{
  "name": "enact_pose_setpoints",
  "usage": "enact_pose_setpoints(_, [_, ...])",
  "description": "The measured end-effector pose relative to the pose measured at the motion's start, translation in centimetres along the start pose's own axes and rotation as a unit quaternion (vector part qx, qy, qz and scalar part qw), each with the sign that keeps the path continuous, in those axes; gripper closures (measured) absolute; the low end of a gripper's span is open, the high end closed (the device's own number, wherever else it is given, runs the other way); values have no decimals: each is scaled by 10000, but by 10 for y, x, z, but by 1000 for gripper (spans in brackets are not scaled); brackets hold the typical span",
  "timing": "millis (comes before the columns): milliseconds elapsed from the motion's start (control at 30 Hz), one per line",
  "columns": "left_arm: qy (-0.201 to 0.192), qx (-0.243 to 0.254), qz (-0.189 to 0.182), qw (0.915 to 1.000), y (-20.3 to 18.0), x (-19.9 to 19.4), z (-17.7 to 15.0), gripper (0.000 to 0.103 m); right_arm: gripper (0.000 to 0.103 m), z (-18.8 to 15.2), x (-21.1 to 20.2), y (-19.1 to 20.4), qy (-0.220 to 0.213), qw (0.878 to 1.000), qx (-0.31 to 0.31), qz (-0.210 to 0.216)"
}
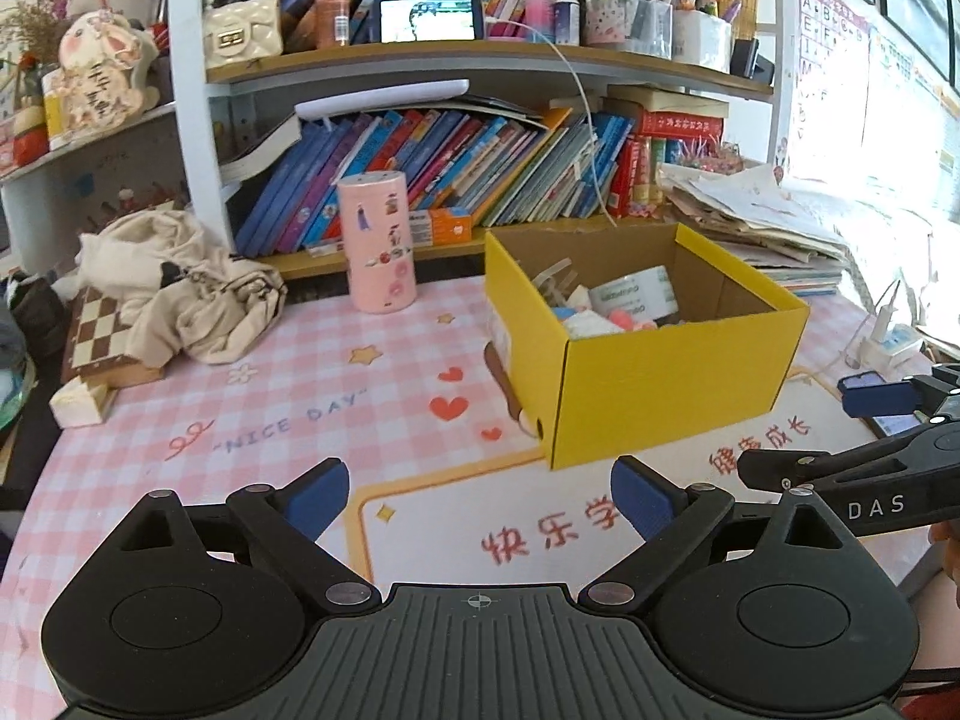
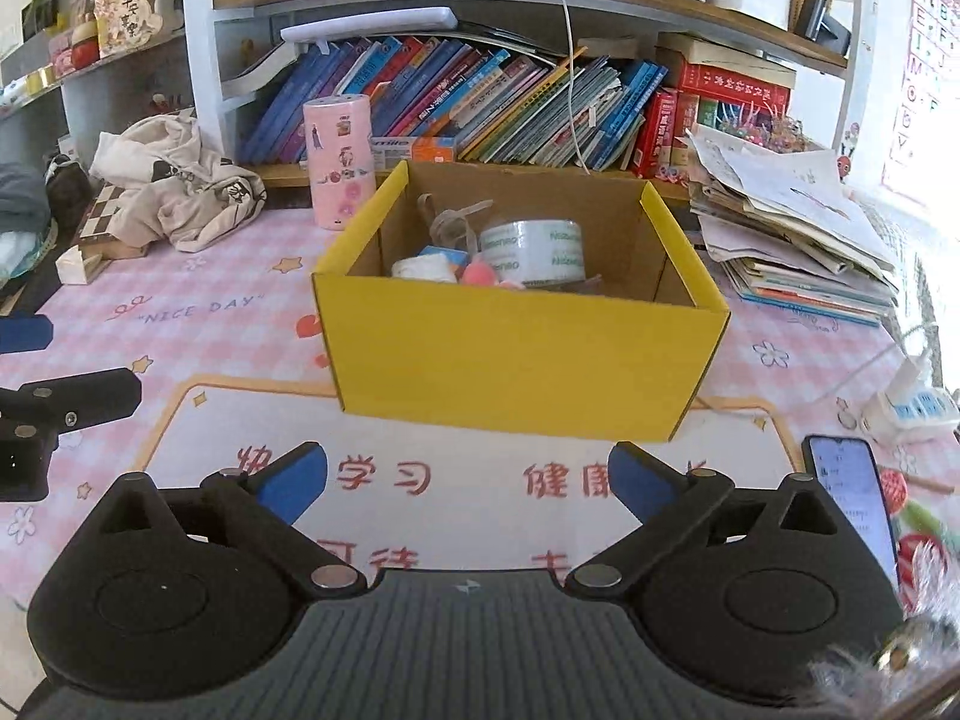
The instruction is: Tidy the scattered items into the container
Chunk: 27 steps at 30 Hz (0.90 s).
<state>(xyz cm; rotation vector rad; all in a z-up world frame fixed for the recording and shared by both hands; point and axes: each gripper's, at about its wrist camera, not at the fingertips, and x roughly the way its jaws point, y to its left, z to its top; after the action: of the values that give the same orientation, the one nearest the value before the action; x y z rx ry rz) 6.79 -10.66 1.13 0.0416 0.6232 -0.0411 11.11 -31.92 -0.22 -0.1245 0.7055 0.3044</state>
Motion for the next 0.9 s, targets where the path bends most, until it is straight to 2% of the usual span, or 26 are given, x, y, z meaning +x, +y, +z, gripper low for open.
enact_pose_setpoints(100, [40, -11, 47, 10000, 3, -5, -7, 4, 0, -9, -4, 7, 39, 10000, 25, -87])
enact_pose_setpoints(467, [220, -158, 157, 9995, 11, -17, -32, 3, 0, -34, -15, 27, 206, 9996, 76, -149])
enact_pose_setpoints(900, [304, -178, 130, 9993, 17, -24, -44, 2, 0, -43, -20, 38, 256, 9993, -44, -279])
